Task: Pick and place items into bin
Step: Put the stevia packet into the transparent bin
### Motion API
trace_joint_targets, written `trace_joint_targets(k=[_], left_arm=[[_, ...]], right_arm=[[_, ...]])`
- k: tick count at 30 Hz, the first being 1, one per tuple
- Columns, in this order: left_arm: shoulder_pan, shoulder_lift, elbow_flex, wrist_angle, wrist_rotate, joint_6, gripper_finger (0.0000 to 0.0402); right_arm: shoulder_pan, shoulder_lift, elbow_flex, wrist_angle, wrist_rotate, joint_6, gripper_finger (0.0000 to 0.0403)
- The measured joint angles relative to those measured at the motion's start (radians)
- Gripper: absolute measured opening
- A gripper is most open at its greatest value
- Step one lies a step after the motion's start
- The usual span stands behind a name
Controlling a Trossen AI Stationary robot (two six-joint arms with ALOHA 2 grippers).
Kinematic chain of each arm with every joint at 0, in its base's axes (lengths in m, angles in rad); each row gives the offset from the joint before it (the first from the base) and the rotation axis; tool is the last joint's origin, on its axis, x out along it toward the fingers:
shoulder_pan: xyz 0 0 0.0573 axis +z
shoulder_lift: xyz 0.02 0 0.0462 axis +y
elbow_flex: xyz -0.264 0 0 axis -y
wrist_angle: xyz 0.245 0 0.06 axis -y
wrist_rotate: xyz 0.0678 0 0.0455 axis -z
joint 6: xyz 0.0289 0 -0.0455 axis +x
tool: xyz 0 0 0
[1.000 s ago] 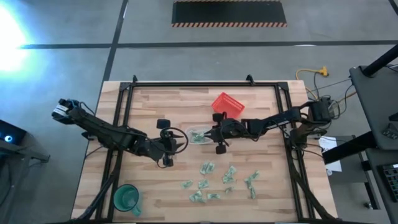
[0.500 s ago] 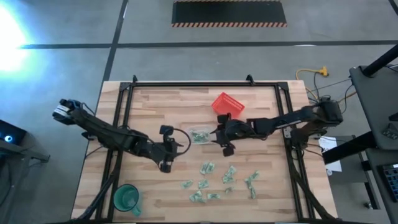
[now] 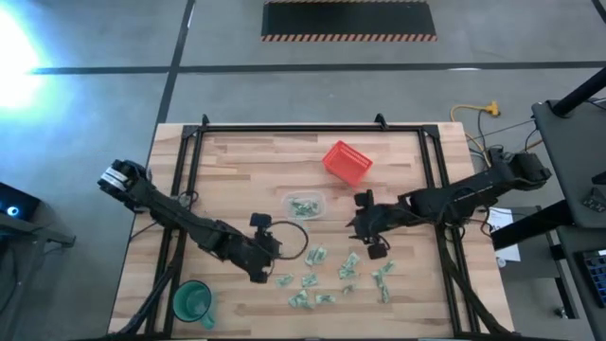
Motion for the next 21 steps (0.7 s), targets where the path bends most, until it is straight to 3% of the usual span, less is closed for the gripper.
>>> trace_joint_targets(k=[10,21], left_arm=[[-0.048,0.179,0.017,0.065,0.136,-0.140,0.0114],[-0.091,0.211,0.016,0.154,0.167,-0.227,0.0114]], right_arm=[[0.024,-0.002,-0.002,-0.007,-0.001,0.024,0.0123],[0.024,-0.001,-0.002,-0.007,-0.004,0.028,0.0107]])
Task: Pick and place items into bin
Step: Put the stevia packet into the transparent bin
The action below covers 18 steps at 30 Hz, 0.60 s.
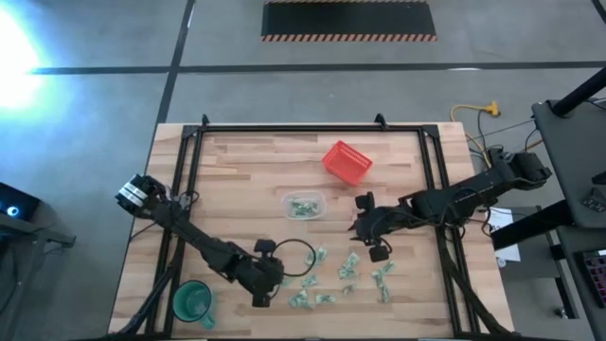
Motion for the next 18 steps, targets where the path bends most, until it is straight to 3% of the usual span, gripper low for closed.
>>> trace_joint_targets(k=[18], left_arm=[[0.002,0.097,-0.002,0.060,0.030,0.027,0.0114]], right_arm=[[0.000,0.001,-0.003,0.000,0.000,0.000,0.0085]])
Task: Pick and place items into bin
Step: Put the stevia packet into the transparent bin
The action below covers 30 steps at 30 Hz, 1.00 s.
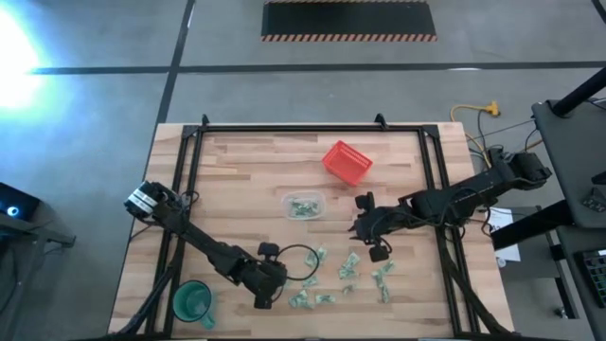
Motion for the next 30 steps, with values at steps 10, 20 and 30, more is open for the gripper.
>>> trace_joint_targets(k=[10,20,30], left_arm=[[0.003,-0.002,-0.001,-0.003,-0.002,0.055,0.0069],[0.003,-0.010,-0.002,-0.014,-0.037,0.109,0.0007],[0.045,-0.082,0.036,-0.030,-0.236,0.367,0.0001]], right_arm=[[0.000,0.000,-0.002,0.000,0.000,-0.007,0.0077],[0.000,0.000,-0.007,0.001,0.000,-0.008,0.0084],[-0.001,0.000,-0.007,0.003,0.001,-0.011,0.0072]])
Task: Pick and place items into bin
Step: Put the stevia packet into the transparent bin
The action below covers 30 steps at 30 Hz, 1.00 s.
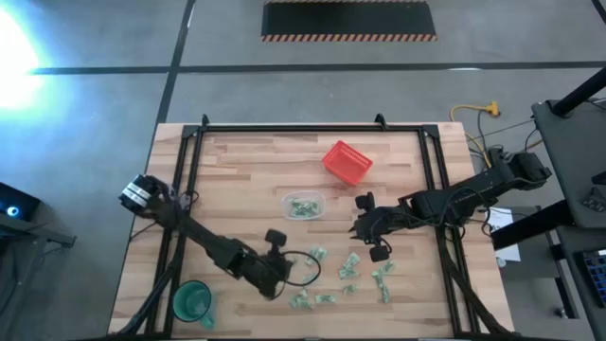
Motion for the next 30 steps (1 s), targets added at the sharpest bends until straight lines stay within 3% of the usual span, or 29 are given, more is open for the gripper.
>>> trace_joint_targets(k=[5,8,16,20,23,30], left_arm=[[0.060,-0.047,0.006,0.002,-0.226,0.138,0.0000],[0.121,-0.068,0.006,0.001,-0.271,0.200,0.0000],[0.314,-0.081,0.006,0.010,-0.267,0.255,0.0000],[0.377,-0.081,0.002,0.009,-0.176,0.255,0.0000],[0.395,-0.080,0.001,0.009,-0.102,0.255,0.0000],[0.396,-0.080,0.000,0.010,-0.090,0.254,0.0000]], right_arm=[[0.000,0.000,0.000,0.000,0.001,0.000,0.0071],[0.000,0.000,-0.001,0.000,0.001,0.000,0.0075],[0.000,0.000,-0.002,0.000,0.001,0.000,0.0072],[0.000,0.000,-0.002,0.000,0.001,0.000,0.0068],[0.000,0.000,-0.002,0.000,0.001,-0.002,0.0071],[0.000,0.000,-0.003,0.000,0.001,-0.004,0.0073]])
